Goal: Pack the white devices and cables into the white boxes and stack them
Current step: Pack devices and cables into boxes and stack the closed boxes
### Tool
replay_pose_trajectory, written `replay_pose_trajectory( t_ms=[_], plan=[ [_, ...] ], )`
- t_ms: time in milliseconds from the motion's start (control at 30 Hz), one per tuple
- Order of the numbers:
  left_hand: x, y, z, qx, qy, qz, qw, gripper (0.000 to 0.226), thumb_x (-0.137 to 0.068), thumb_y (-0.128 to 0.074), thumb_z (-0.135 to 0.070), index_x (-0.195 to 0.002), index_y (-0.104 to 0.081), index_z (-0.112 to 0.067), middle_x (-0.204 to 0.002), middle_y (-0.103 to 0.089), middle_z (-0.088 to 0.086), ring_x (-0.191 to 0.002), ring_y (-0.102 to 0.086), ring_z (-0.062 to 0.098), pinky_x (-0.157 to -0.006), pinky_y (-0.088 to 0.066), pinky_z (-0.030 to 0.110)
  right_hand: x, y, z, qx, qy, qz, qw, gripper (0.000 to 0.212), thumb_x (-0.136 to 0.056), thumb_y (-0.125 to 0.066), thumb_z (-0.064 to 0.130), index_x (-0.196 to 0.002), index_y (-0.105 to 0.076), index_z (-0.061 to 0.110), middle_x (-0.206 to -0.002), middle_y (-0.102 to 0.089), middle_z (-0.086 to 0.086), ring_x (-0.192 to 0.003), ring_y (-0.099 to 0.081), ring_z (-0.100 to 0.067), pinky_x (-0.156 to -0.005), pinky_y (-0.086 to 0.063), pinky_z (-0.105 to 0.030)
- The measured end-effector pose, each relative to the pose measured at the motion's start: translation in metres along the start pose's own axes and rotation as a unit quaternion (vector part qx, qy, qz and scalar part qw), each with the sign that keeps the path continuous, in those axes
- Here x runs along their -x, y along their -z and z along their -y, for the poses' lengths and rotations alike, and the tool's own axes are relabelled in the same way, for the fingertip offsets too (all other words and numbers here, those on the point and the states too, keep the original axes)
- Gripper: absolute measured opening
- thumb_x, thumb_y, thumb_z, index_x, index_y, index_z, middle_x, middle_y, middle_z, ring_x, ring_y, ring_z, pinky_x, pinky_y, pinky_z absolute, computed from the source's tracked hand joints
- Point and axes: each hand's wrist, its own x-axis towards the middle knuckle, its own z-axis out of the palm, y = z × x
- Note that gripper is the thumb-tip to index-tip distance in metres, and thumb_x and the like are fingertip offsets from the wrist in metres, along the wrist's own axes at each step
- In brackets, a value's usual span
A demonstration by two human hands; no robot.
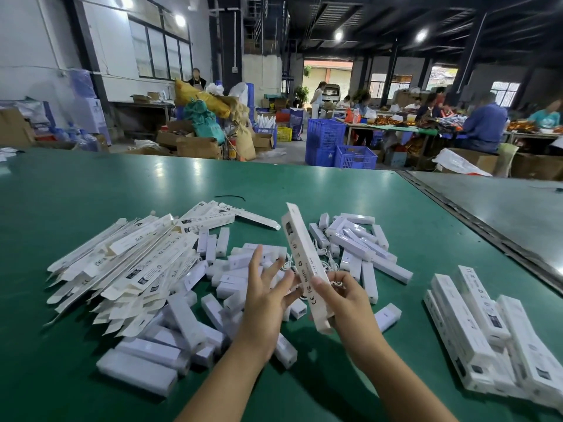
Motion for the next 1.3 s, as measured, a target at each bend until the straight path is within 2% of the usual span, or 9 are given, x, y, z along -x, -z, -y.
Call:
replay_pose_trajectory(
  t_ms=[100, 200, 333, 433, 600, 733, 1067, 1200, 1300],
  plan=[
    [0.012, -0.002, 0.007, -0.133, -0.032, 0.080, 0.987, 0.063, -0.087, -0.070, -0.012, -0.128, -0.051, -0.057, -0.138, -0.054, -0.024, -0.115, -0.065, 0.010, -0.086, -0.056, 0.023, -0.005, 0.006, -0.002, 0.004, -0.008, -0.021, 1.000, 0.031, -0.085, -0.070, 0.041, -0.097, -0.058, 0.015, -0.084, -0.070, -0.011, -0.058, -0.059, -0.012, -0.047, -0.045, -0.023],
    [0.019, -0.005, 0.011, -0.229, -0.071, 0.122, 0.963, 0.061, -0.088, -0.073, -0.007, -0.133, -0.055, -0.044, -0.147, -0.042, -0.026, -0.120, -0.059, 0.001, -0.092, -0.053, 0.022, -0.007, 0.008, -0.004, -0.007, -0.012, -0.020, 1.000, 0.037, -0.084, -0.071, 0.045, -0.097, -0.057, 0.013, -0.085, -0.069, -0.012, -0.062, -0.058, -0.016, -0.048, -0.045, -0.026],
    [0.020, -0.012, 0.010, -0.254, -0.115, 0.107, 0.954, 0.061, -0.076, -0.083, -0.015, -0.119, -0.062, -0.052, -0.148, -0.048, -0.013, -0.118, -0.063, 0.006, -0.099, -0.054, 0.033, -0.006, 0.010, -0.005, 0.027, 0.006, -0.001, 1.000, 0.047, -0.085, -0.063, 0.056, -0.100, -0.054, 0.012, -0.095, -0.070, -0.014, -0.063, -0.058, -0.013, -0.049, -0.045, -0.024],
    [0.017, -0.011, 0.010, -0.249, -0.129, 0.075, 0.957, 0.053, -0.067, -0.084, -0.026, -0.103, -0.067, -0.060, -0.146, -0.050, -0.014, -0.119, -0.063, 0.009, -0.098, -0.054, 0.037, -0.007, 0.010, -0.006, 0.015, 0.014, 0.016, 1.000, 0.043, -0.094, -0.047, 0.059, -0.100, -0.061, 0.019, -0.103, -0.069, -0.011, -0.079, -0.065, -0.023, -0.069, -0.053, -0.035],
    [0.007, 0.000, 0.005, -0.281, -0.162, 0.021, 0.946, 0.043, -0.067, -0.078, -0.049, -0.108, -0.064, -0.048, -0.143, -0.045, -0.029, -0.122, -0.058, -0.001, -0.097, -0.050, 0.018, -0.008, 0.015, -0.003, -0.043, 0.071, 0.075, 0.994, 0.034, -0.078, -0.045, 0.022, -0.097, -0.073, 0.027, -0.098, -0.071, -0.011, -0.083, -0.063, -0.019, -0.074, -0.053, -0.032],
    [0.006, 0.004, 0.001, -0.267, -0.169, 0.042, 0.948, 0.041, -0.075, -0.072, -0.049, -0.115, -0.063, -0.044, -0.138, -0.051, -0.029, -0.131, -0.049, -0.003, -0.103, -0.046, 0.020, -0.007, 0.018, -0.004, -0.027, 0.116, 0.089, 0.989, 0.030, -0.081, -0.058, 0.018, -0.107, -0.073, 0.023, -0.099, -0.072, -0.014, -0.089, -0.064, -0.021, -0.078, -0.053, -0.026],
    [0.005, 0.006, -0.003, -0.173, -0.105, 0.054, 0.978, 0.041, -0.063, -0.084, -0.023, -0.102, -0.077, -0.030, -0.112, -0.074, -0.011, -0.078, -0.069, 0.003, -0.068, -0.054, 0.015, -0.004, 0.015, -0.004, 0.000, 0.188, 0.060, 0.980, 0.021, -0.081, -0.070, 0.018, -0.070, -0.054, 0.027, -0.056, -0.048, 0.007, -0.052, -0.041, -0.010, -0.052, -0.037, -0.019],
    [0.005, 0.005, -0.001, -0.160, -0.115, 0.047, 0.979, 0.035, -0.065, -0.083, -0.020, -0.099, -0.077, -0.024, -0.095, -0.077, -0.005, -0.067, -0.066, 0.004, -0.060, -0.053, 0.015, -0.003, 0.017, -0.006, 0.044, 0.214, 0.083, 0.972, 0.013, -0.087, -0.066, 0.019, -0.086, -0.060, 0.031, -0.059, -0.053, -0.001, -0.054, -0.043, -0.011, -0.052, -0.035, -0.019],
    [0.005, 0.005, 0.001, -0.155, -0.126, 0.033, 0.979, 0.028, -0.067, -0.081, -0.020, -0.095, -0.079, -0.024, -0.096, -0.077, -0.004, -0.064, -0.066, 0.004, -0.056, -0.051, 0.015, -0.003, 0.020, -0.007, 0.105, 0.222, 0.099, 0.964, 0.037, -0.083, -0.055, 0.009, -0.104, -0.060, 0.039, -0.072, -0.060, -0.008, -0.060, -0.047, -0.009, -0.057, -0.039, -0.020]
  ],
)
